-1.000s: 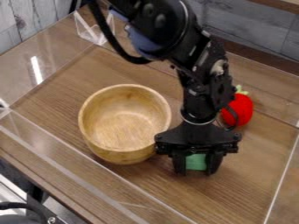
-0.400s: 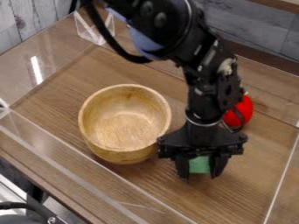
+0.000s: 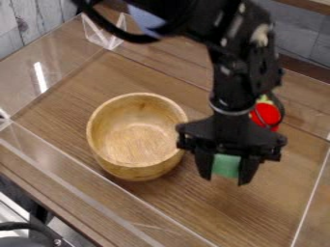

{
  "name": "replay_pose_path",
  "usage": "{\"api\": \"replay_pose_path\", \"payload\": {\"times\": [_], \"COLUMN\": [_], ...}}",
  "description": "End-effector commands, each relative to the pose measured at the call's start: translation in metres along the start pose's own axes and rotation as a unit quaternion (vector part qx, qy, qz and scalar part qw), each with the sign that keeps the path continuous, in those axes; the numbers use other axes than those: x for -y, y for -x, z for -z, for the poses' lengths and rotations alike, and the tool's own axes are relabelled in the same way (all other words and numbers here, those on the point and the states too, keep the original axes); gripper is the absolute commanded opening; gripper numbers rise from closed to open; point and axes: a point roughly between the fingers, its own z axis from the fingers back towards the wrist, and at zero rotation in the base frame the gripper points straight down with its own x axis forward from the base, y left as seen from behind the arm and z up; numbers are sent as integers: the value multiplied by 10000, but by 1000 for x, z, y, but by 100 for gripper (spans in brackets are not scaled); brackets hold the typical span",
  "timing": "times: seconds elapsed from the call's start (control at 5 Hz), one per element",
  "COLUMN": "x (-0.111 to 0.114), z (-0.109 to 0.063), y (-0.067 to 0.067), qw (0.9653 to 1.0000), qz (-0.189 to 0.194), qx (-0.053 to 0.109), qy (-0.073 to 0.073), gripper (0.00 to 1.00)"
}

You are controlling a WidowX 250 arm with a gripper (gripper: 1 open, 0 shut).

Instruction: Put the green stick in the brown bowl

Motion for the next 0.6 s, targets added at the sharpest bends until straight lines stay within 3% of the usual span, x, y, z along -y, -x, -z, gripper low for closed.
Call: {"api": "replay_pose_path", "payload": {"times": [0.0,0.2,0.4], "x": [-18,-48,-60], "z": [-29,-31,-28], "y": [-16,-31,-43], "qw": [9989,9983,9987], "qz": [316,417,262], "qx": [341,402,438], "qy": [97,-11,-72], "gripper": [0,0,0]}}
